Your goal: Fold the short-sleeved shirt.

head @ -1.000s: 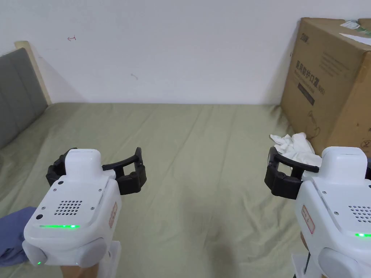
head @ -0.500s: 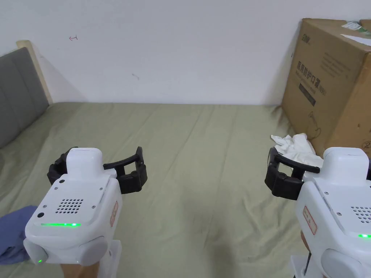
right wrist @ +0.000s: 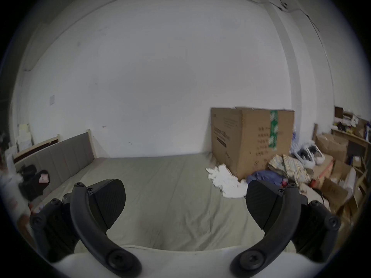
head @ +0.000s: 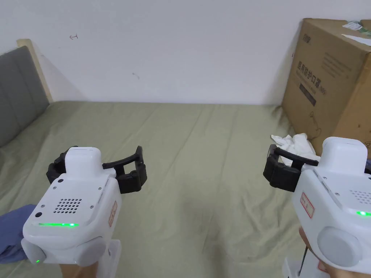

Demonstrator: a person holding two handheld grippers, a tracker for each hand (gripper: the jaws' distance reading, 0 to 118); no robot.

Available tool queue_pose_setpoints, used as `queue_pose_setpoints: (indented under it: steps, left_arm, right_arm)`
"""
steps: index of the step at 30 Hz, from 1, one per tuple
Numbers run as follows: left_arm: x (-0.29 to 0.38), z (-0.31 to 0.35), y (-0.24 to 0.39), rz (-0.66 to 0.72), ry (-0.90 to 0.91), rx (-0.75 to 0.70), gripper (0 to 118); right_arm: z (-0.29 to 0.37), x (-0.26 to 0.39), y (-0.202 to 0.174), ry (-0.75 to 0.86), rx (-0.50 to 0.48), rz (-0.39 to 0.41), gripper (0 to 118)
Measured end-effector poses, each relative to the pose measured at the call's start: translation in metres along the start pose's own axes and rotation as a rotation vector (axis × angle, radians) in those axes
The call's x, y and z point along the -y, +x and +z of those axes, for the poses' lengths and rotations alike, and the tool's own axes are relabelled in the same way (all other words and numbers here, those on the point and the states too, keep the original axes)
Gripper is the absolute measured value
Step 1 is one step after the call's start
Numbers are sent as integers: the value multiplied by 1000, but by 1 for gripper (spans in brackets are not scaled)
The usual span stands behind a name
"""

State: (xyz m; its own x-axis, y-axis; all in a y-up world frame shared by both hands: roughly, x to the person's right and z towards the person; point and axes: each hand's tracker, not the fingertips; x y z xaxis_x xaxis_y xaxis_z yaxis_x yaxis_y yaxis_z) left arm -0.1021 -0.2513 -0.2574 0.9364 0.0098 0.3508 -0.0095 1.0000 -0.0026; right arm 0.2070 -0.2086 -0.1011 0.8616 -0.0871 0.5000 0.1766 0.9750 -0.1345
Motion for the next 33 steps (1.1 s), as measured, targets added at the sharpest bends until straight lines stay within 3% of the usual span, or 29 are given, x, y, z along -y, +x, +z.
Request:
queue_pose_setpoints:
  steps: [3, 6, 13, 22, 33]
  left_arm:
    - [0, 0, 0, 6, -1, 4, 118]
    - [-1, 1, -1, 8, 2, 6, 118]
    - [-3, 1, -2, 3, 6, 9, 118]
    - [-2, 1, -2, 1, 1, 10, 118]
    - [-3, 1, -1, 3, 5, 10, 118]
  right_arm:
    - [-2, -9, -6, -102, 104, -83, 118]
    - [-7, -18, -5, -244, 109, -135, 118]
    - [-23, -25, -9, -507, 203, -73, 118]
    - [-22, -15, 0, -481, 122, -121, 118]
    - [-19, -14, -7, -400, 123, -54, 118]
